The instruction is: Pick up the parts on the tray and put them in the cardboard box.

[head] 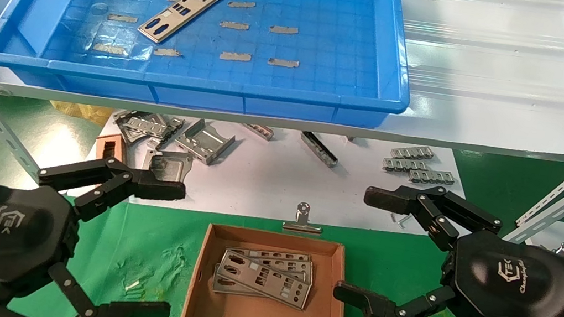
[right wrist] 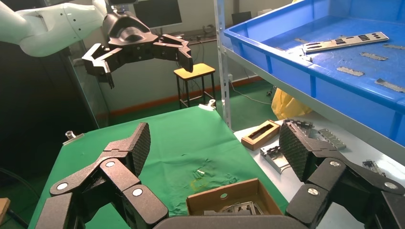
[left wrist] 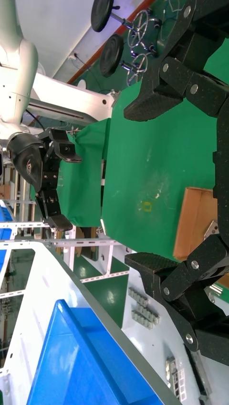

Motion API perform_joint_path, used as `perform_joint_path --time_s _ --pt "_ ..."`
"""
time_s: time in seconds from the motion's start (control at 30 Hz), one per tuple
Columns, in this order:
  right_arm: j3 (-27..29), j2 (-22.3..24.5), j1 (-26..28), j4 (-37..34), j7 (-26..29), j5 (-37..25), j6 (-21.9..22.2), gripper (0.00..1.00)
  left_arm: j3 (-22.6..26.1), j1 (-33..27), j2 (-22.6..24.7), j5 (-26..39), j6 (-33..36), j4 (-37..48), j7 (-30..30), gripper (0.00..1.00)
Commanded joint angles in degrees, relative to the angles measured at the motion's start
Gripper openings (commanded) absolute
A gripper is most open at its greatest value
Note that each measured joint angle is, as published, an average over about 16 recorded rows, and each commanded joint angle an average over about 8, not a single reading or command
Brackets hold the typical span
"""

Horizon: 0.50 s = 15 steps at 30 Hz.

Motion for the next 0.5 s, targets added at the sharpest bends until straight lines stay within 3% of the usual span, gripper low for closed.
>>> perform_joint_path --time_s 0.03,0.5 --pt "0.0 0.0 0.0 0.0 0.0 0.0 0.0 0.0 0.0 0.0 0.0 0.0 0.0 0.0 0.0 1.0" --pt "0.0 0.0 0.0 0.0 0.0 0.0 0.0 0.0 0.0 0.0 0.0 0.0 0.0 0.0 0.0 1.0"
